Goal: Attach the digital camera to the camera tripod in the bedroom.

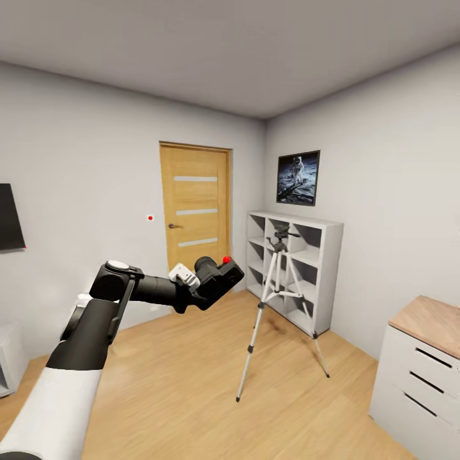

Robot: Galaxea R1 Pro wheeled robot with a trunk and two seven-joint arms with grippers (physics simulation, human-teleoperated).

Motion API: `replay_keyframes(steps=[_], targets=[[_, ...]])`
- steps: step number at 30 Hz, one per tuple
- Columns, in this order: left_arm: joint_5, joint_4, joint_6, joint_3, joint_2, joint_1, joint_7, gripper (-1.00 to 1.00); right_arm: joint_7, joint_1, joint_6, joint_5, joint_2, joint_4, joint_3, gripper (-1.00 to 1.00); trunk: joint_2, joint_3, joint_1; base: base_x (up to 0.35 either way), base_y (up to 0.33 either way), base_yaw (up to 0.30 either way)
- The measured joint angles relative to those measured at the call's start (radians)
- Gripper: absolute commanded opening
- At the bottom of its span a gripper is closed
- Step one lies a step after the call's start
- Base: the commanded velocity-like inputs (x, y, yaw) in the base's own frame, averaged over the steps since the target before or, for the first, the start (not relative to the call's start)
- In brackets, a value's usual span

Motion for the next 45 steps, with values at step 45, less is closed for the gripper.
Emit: replay_keyframes(steps=[45], targets=[[0.0,-0.001,0.001,0.0,0.001,0.0,0.0,-1.0,0.007,0.215,-0.006,0.0,0.007,-0.001,-0.001,1.0,0.0,0.0,0.0,0.035,-0.129,-0.181]])
